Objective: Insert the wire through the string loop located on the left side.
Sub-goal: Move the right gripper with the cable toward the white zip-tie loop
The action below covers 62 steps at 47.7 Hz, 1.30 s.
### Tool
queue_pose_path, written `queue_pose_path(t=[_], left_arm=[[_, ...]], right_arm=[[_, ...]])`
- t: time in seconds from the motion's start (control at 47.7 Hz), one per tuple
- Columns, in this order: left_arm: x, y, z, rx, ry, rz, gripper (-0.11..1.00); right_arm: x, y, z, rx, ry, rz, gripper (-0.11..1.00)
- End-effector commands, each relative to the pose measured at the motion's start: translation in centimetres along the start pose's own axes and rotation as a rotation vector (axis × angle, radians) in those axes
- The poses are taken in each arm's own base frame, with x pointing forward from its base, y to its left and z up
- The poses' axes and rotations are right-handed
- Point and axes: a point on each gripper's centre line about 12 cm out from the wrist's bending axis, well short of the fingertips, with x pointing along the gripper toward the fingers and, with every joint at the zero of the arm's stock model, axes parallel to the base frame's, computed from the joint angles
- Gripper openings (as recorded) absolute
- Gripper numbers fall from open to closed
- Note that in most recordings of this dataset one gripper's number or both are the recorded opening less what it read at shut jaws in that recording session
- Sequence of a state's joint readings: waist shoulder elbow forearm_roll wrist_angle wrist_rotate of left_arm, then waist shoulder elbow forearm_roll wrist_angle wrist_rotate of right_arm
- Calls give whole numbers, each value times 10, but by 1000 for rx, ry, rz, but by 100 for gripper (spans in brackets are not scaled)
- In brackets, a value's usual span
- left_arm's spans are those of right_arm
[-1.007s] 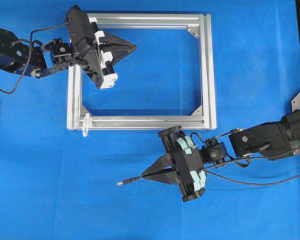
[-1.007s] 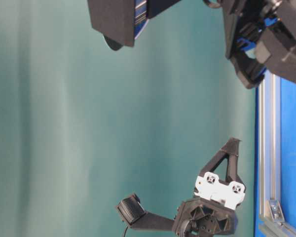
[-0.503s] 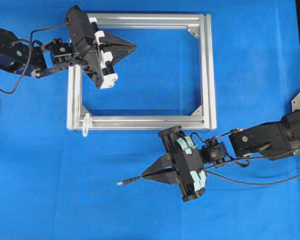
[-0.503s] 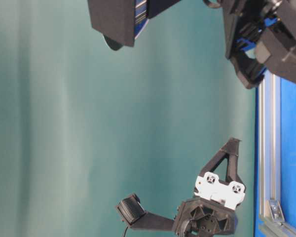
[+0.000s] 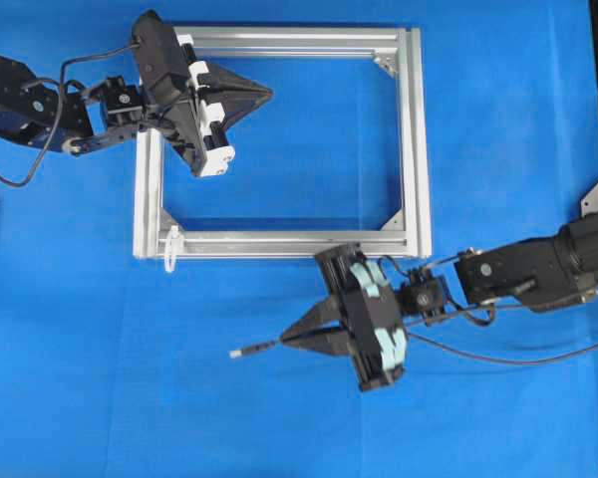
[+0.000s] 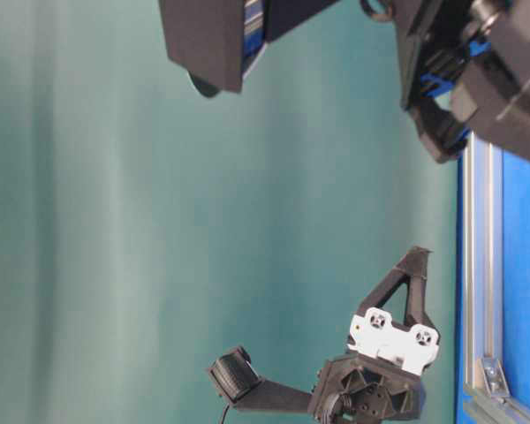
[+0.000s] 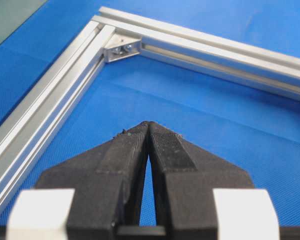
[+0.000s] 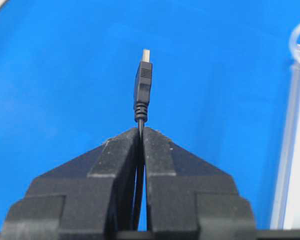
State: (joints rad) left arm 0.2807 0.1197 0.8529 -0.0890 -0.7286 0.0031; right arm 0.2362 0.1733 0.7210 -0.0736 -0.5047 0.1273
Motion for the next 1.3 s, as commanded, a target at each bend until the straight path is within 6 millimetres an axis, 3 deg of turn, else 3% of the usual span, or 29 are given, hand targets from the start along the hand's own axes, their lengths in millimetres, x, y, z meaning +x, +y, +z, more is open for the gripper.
queue_pose_path(t=[0.0,0.273,0.482,0.923,1.279], left_arm=[[0,-1,15,-2,-46,-3,0],[0,0,15,-5,-46,-2,0],[0,-1,15,-4,-46,-3,0],[0,0,16,-6,-49,-2,0],[0,0,16,-5,-49,-2,0]], right_arm=[[-4,-15,19,13,-53,-33,-10],[-11,-65,18,59,-55,-149,-10],[-17,-89,14,78,-51,-205,-10],[-15,-91,16,80,-59,-208,-10],[9,-94,24,74,-73,-202,-10]])
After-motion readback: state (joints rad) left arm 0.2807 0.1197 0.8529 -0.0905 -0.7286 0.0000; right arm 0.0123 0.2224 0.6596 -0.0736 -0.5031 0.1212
